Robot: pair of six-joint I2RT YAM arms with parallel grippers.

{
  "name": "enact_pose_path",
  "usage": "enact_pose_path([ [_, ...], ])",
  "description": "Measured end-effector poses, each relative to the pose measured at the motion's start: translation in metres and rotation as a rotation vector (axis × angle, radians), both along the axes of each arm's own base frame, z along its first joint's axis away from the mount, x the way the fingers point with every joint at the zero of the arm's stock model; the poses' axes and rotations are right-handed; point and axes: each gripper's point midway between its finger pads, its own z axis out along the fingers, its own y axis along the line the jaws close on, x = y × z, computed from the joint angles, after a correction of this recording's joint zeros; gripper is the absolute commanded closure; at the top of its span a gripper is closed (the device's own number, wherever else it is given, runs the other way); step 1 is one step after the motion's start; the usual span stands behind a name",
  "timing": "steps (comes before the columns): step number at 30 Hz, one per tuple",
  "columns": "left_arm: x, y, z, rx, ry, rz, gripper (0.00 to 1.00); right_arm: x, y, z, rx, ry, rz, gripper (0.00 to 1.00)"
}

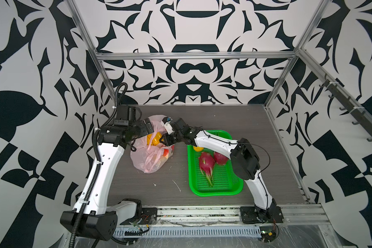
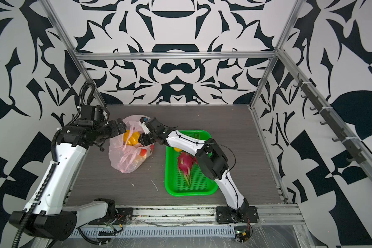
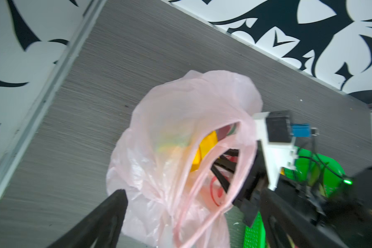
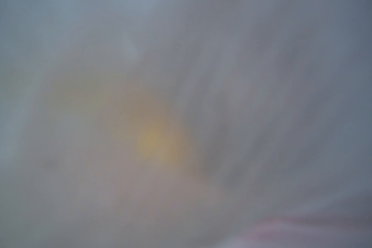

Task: Untie the knot of the plastic bag and take out the fruit
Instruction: 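Close the right gripper on the banana bunch while the left gripper lifts the bag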

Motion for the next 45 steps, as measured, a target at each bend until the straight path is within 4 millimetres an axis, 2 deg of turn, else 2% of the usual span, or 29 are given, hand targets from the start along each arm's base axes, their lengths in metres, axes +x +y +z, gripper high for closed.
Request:
enact_pose_path([
  [4, -0.004, 0.001, -0.003, 0.005, 0.02, -0.006, 0.01, 0.002, -0.002, 0.01, 0.004, -0.024, -0.012, 1.0],
  [7, -0.007, 0.002, -0.006, 0.021, 0.037, -0.021, 0.14, 0.001, -0.003, 0.009, -0.001, -0.024, -0.011, 1.0],
  [11, -0.007, 0.002, -0.01, 0.053, 0.071, -0.046, 0.4, 0.0, -0.004, 0.007, -0.009, -0.02, -0.008, 1.0],
  [14, -0.005, 0.0, -0.01, 0.064, 0.091, -0.073, 0.45, 0.0, -0.004, 0.006, -0.016, -0.02, -0.006, 1.0],
  [16, -0.005, -0.006, -0.01, 0.043, 0.095, -0.102, 0.44, 0.0, -0.005, 0.005, -0.019, -0.023, -0.007, 1.0],
  [19, -0.006, -0.022, -0.012, -0.035, 0.098, -0.151, 0.38, 0.001, -0.006, 0.004, -0.029, -0.029, -0.008, 1.0],
  [23, -0.005, -0.043, -0.025, -0.154, 0.122, -0.196, 0.28, 0.002, -0.008, 0.003, -0.042, -0.038, -0.011, 1.0],
  [28, 0.0, -0.058, -0.038, -0.24, 0.151, -0.223, 0.27, 0.002, -0.009, 0.002, -0.051, -0.046, -0.009, 1.0],
  [31, 0.007, -0.063, -0.046, -0.26, 0.166, -0.229, 0.31, 0.001, -0.009, 0.001, -0.056, -0.048, -0.005, 1.0],
  [35, 0.014, -0.066, -0.057, -0.272, 0.18, -0.231, 0.48, -0.001, -0.008, 0.001, -0.059, -0.052, 0.003, 1.0],
  [37, 0.018, -0.068, -0.062, -0.284, 0.181, -0.229, 0.72, -0.003, -0.007, 0.0, -0.061, -0.053, 0.008, 1.0],
  [40, 0.028, -0.071, -0.061, -0.302, 0.151, -0.227, 0.93, -0.007, -0.006, 0.0, -0.064, -0.052, 0.015, 1.0],
  [42, 0.035, -0.072, -0.058, -0.314, 0.12, -0.219, 0.99, -0.011, -0.008, 0.001, -0.068, -0.05, 0.02, 1.0],
  [45, 0.049, -0.071, -0.05, -0.341, 0.06, -0.191, 1.0, -0.019, -0.01, 0.005, -0.071, -0.052, 0.028, 1.0],
])
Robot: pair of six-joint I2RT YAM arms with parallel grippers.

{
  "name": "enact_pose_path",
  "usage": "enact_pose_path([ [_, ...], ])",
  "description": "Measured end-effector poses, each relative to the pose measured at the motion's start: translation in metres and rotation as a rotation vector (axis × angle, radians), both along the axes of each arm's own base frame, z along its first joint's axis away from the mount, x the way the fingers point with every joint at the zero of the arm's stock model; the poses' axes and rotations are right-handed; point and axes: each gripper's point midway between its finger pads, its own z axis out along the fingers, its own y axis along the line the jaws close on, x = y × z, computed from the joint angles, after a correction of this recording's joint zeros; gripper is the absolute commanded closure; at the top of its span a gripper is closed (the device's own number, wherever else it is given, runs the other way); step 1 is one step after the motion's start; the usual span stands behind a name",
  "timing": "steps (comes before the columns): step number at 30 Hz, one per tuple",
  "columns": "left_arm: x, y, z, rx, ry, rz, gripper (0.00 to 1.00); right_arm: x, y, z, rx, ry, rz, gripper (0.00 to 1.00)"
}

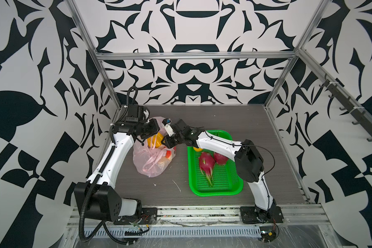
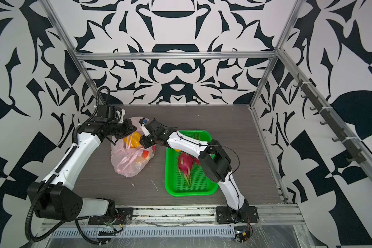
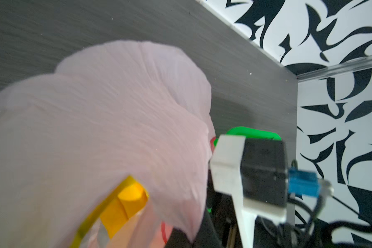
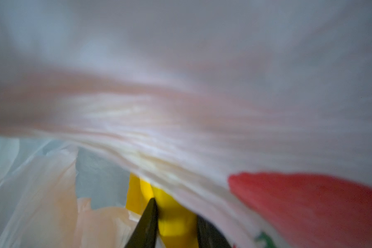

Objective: Untie the knot of the plastic bag and take out the fruit

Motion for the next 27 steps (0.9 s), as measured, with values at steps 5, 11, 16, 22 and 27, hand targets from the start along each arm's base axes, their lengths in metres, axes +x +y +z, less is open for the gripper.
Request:
enact_pose_path([
  [5, 0.018, 0.009, 0.012, -0.006, -0.071, 0.071, 1.0, -0.013, -0.005, 0.011, 0.001, -0.022, 0.018, 1.0],
  [11, 0.028, 0.036, 0.02, 0.023, -0.091, 0.165, 1.0, -0.023, -0.013, 0.019, -0.016, -0.068, 0.022, 1.0],
  [16, 0.031, 0.057, 0.03, 0.046, -0.103, 0.22, 0.99, -0.019, -0.021, 0.02, -0.04, -0.1, -0.016, 1.0],
  [22, 0.028, 0.066, 0.03, 0.082, -0.092, 0.232, 0.99, -0.011, -0.027, 0.014, -0.068, -0.13, -0.064, 1.0],
  [27, 0.025, 0.074, 0.026, 0.103, -0.085, 0.245, 0.98, -0.008, -0.031, 0.012, -0.075, -0.146, -0.086, 1.0],
])
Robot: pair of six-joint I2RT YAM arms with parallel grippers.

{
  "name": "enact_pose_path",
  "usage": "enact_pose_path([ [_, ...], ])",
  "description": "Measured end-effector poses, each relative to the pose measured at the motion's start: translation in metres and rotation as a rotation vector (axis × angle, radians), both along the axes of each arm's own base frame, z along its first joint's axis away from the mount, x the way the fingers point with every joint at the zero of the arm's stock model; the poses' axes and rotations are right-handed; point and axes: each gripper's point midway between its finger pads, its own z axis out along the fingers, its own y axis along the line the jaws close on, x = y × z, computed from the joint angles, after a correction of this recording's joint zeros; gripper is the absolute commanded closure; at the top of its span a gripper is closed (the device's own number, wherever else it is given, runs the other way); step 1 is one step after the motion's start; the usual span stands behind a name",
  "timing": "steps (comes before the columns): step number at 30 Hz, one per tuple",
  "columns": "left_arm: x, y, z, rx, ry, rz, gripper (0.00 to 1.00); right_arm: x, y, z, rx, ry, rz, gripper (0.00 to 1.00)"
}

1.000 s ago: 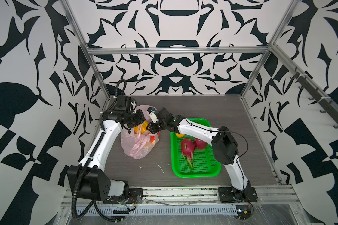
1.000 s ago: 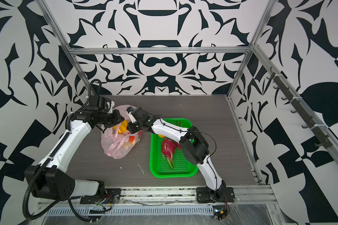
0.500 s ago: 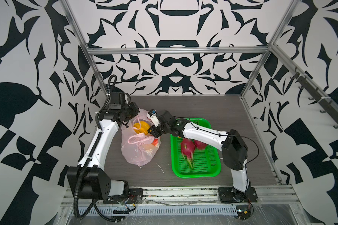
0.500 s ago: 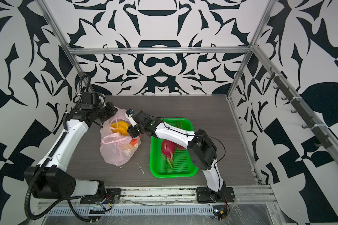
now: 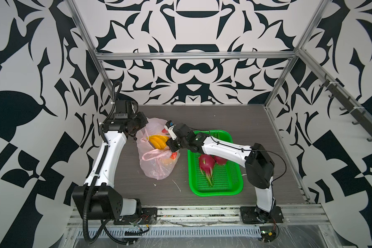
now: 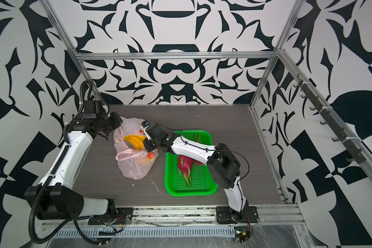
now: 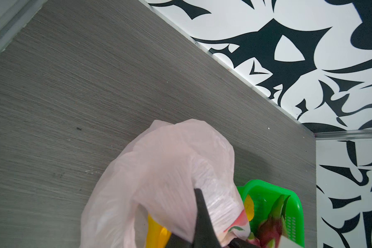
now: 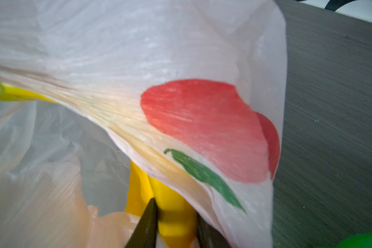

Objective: Untie the knot of the plastic bag and take out the fruit

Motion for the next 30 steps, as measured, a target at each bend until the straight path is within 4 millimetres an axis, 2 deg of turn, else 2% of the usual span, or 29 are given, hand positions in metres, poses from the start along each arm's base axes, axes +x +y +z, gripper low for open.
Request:
enact_pose_path([
  [5, -0.004, 0.018, -0.011, 0.016, 0.025, 0.039, 0.98, -0.003, -0.003, 0.009, 0.021, -0.017, 0.006, 1.0],
  [11, 0.002, 0.03, -0.03, 0.019, 0.073, 0.065, 0.99, -0.009, -0.008, 0.034, 0.082, -0.064, 0.018, 1.0],
  [15, 0.007, 0.027, -0.044, -0.001, 0.107, 0.057, 0.99, -0.008, -0.008, 0.051, 0.125, -0.1, 0.013, 1.0],
  [22, 0.002, 0.019, -0.069, -0.057, 0.165, 0.047, 0.97, -0.002, -0.004, 0.072, 0.213, -0.145, -0.008, 1.0],
  [25, -0.001, 0.015, -0.082, -0.094, 0.185, 0.05, 0.97, 0.001, -0.005, 0.073, 0.224, -0.144, -0.019, 1.0],
  [28, -0.011, 0.011, -0.102, -0.119, 0.234, 0.05, 0.97, 0.008, -0.003, 0.076, 0.256, -0.146, -0.042, 1.0],
  [30, -0.021, 0.006, -0.117, -0.134, 0.27, 0.051, 0.93, 0.014, -0.003, 0.08, 0.269, -0.146, -0.061, 1.0],
])
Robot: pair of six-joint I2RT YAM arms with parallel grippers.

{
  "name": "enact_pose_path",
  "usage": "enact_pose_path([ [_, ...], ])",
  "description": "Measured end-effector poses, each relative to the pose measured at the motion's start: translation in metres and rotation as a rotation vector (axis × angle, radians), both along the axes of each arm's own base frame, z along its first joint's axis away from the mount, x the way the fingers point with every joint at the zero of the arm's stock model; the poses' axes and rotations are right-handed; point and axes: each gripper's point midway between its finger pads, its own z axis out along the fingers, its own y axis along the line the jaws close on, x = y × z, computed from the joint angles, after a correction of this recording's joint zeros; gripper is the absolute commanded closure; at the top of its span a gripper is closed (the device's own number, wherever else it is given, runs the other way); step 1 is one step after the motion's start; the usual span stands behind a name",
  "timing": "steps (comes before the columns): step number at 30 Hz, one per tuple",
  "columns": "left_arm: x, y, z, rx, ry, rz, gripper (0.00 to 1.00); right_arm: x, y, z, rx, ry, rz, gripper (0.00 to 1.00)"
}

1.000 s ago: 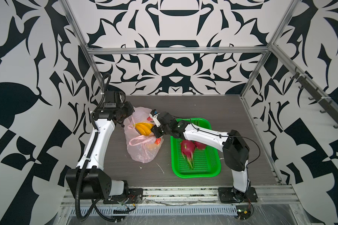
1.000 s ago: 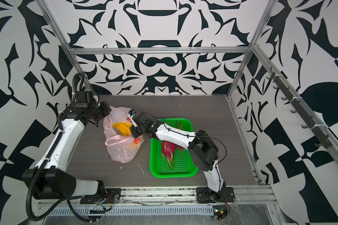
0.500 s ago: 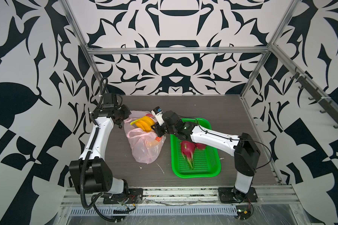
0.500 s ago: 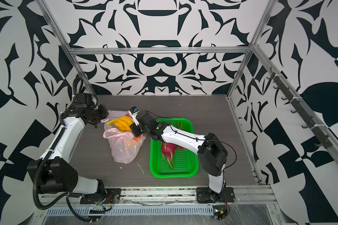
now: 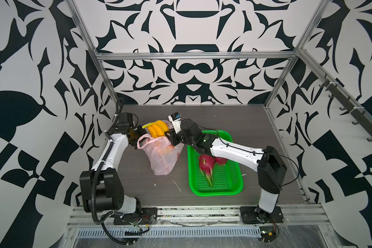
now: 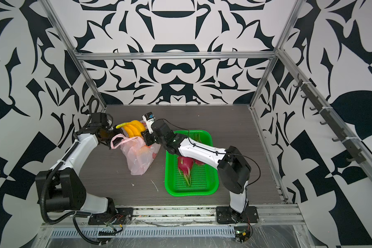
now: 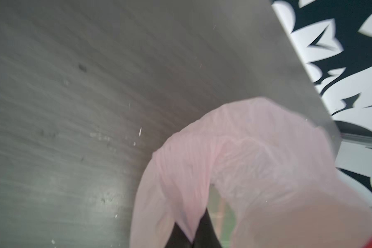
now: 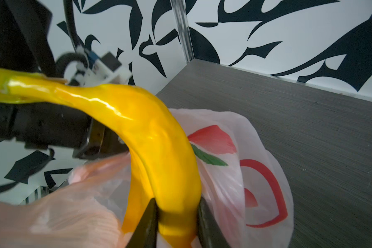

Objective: Untie the knot of the plastic bag and take out the fruit

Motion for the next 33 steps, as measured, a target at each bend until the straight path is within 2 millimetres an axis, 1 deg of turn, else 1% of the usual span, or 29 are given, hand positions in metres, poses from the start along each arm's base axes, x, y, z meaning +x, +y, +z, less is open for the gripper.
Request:
enact_pose_path([
  [1, -0.007, -0.003, -0.006, -0.009, 0.015, 0.002, 0.92, 0.004, 0.001, 0.002, 0.01, 0.0, -0.012, 1.0],
  [3, -0.018, -0.007, -0.011, -0.026, 0.018, 0.01, 0.9, 0.011, 0.001, 0.005, 0.024, -0.001, -0.033, 1.0],
  [5, -0.027, -0.011, -0.007, -0.045, -0.008, 0.016, 0.89, 0.017, 0.003, 0.006, 0.031, 0.0, -0.049, 1.0],
  [8, -0.036, -0.016, 0.014, -0.063, -0.094, 0.017, 0.86, 0.026, 0.008, 0.006, 0.039, -0.001, -0.071, 1.0],
  [10, -0.04, -0.019, 0.03, -0.075, -0.167, 0.014, 0.79, 0.032, 0.011, 0.004, 0.04, 0.003, -0.081, 1.0],
  [12, -0.046, -0.021, 0.041, -0.088, -0.221, 0.013, 0.72, 0.035, 0.012, 0.001, 0.036, 0.009, -0.085, 1.0],
  [15, -0.054, -0.02, 0.054, -0.077, -0.279, 0.005, 0.66, 0.037, 0.013, -0.002, 0.03, 0.021, -0.082, 1.0],
  [20, -0.054, -0.014, 0.075, -0.006, -0.33, -0.016, 0.62, 0.036, 0.014, 0.001, 0.035, 0.037, -0.051, 1.0],
  [22, -0.051, -0.011, 0.086, 0.028, -0.349, -0.028, 0.57, 0.034, 0.015, 0.002, 0.035, 0.046, -0.035, 1.0],
  [28, -0.042, -0.003, 0.131, 0.135, -0.434, -0.069, 0.4, 0.031, 0.007, -0.001, 0.0, 0.075, -0.007, 1.0],
  [31, -0.043, 0.001, 0.151, 0.185, -0.466, -0.087, 0.37, 0.03, 0.002, -0.001, -0.022, 0.079, 0.0, 1.0],
  [33, -0.044, 0.004, 0.161, 0.22, -0.481, -0.095, 0.36, 0.03, 0.0, 0.001, -0.028, 0.08, 0.002, 1.0],
])
